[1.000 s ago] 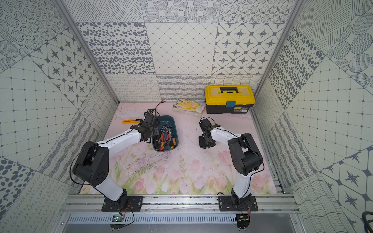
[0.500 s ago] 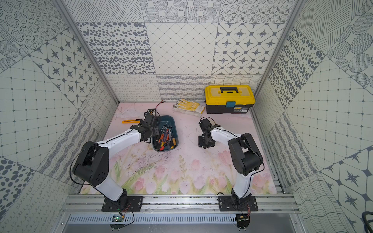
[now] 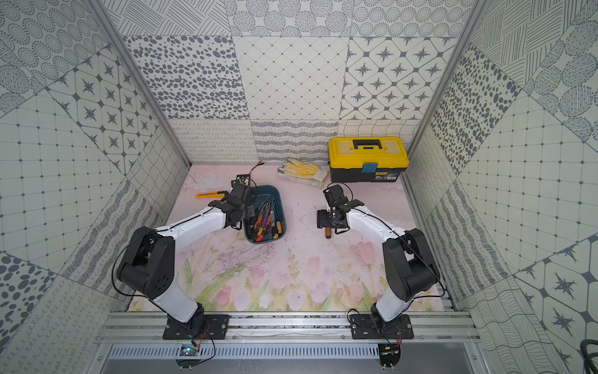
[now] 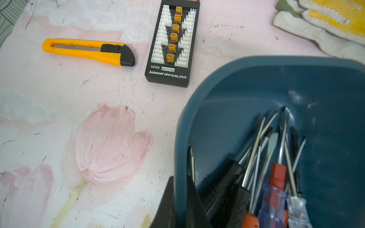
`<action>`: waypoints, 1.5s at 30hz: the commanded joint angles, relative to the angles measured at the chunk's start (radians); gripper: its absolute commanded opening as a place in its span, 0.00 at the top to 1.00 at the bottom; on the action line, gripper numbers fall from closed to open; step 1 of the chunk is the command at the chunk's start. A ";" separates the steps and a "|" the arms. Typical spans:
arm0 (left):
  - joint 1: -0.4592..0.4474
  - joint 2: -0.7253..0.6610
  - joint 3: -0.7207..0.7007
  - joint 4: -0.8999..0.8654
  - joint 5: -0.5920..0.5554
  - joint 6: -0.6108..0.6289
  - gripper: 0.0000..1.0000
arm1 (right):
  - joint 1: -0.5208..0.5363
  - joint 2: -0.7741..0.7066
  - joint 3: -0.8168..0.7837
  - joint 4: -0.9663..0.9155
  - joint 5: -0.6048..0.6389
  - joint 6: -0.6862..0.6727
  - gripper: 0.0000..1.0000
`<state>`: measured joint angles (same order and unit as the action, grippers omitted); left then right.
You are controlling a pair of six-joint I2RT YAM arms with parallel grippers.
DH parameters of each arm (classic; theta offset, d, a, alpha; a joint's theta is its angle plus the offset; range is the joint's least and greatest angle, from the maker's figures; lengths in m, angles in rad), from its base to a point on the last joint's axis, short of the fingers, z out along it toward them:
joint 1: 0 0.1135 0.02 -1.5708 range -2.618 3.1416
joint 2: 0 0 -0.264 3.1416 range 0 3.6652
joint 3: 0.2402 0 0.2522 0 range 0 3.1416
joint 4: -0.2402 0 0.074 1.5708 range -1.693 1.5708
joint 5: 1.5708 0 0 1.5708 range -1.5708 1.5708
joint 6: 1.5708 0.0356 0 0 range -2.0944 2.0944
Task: Take out the screwdriver from the storage box
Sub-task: Place the screwdriver at the center of the board, then pick up the screwdriver from the storage box.
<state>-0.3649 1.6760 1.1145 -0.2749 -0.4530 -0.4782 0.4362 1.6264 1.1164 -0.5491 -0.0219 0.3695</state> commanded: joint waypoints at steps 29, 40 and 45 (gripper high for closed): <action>0.005 -0.042 -0.040 0.123 0.078 0.050 1.00 | 0.317 0.203 0.352 0.139 -0.273 0.154 0.45; 0.004 -0.061 -0.049 0.125 0.065 0.052 1.00 | 0.384 0.285 0.349 0.124 -0.238 0.237 0.53; 0.005 -0.065 -0.053 0.125 0.061 0.050 1.00 | 0.392 0.307 0.344 0.108 -0.202 0.272 0.57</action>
<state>-0.3641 1.6295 1.0599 -0.2279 -0.3698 -0.4488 0.8234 1.9125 1.4441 -0.4435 -0.2611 0.6052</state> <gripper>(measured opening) 0.109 0.432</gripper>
